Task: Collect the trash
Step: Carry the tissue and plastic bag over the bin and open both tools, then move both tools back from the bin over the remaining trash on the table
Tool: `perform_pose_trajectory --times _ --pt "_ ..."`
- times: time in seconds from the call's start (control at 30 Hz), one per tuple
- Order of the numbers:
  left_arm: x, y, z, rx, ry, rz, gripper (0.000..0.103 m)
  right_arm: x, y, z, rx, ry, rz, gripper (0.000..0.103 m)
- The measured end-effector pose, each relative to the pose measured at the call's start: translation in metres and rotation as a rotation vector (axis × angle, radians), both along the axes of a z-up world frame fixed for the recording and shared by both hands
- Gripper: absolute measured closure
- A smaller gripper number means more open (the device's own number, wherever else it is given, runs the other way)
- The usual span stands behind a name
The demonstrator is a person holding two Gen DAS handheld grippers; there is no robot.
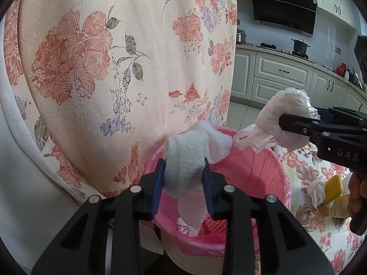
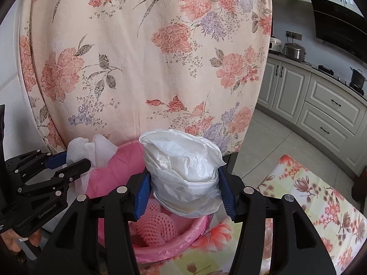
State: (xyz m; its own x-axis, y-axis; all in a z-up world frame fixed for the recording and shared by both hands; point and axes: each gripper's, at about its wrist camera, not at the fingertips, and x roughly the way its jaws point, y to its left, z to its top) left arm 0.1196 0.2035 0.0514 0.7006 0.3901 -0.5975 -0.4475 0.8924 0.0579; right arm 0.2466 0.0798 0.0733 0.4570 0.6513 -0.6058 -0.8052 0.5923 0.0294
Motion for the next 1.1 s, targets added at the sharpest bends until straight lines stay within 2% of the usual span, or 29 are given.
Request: perform_pose_trajectory --times 0.1,0.23,0.63,0.67,0.77,0.8,0.83,1.1 --pt "0.002 0.003 -0.001 -0.002 0.002 0.003 0.072 0.007 0.010 -0.002 -0.014 -0.007 0.007 0.042" --pt "0.004 0.003 -0.002 -0.007 0.003 0.002 0.072 0.012 0.013 -0.002 -0.026 -0.028 -0.002 0.038" --pt "0.019 0.000 -0.002 -0.004 0.005 -0.014 0.069 0.022 -0.034 -0.001 -0.007 -0.021 -0.089 0.030" --pt "0.021 0.000 -0.002 -0.004 0.006 -0.011 0.061 0.022 -0.038 -0.001 -0.007 -0.022 -0.093 0.030" --pt "0.024 0.000 -0.002 0.003 0.012 -0.008 0.057 0.022 -0.049 0.000 -0.005 -0.027 -0.108 0.029" --pt "0.025 0.000 -0.002 0.004 0.012 -0.006 0.049 0.022 -0.053 0.000 -0.004 -0.029 -0.114 0.029" --pt "0.025 0.000 -0.001 0.008 0.011 -0.001 0.046 0.022 -0.057 0.000 -0.002 -0.030 -0.120 0.029" --pt "0.016 -0.002 0.007 0.026 0.004 0.011 0.045 0.022 -0.095 0.000 0.007 -0.026 -0.171 0.024"
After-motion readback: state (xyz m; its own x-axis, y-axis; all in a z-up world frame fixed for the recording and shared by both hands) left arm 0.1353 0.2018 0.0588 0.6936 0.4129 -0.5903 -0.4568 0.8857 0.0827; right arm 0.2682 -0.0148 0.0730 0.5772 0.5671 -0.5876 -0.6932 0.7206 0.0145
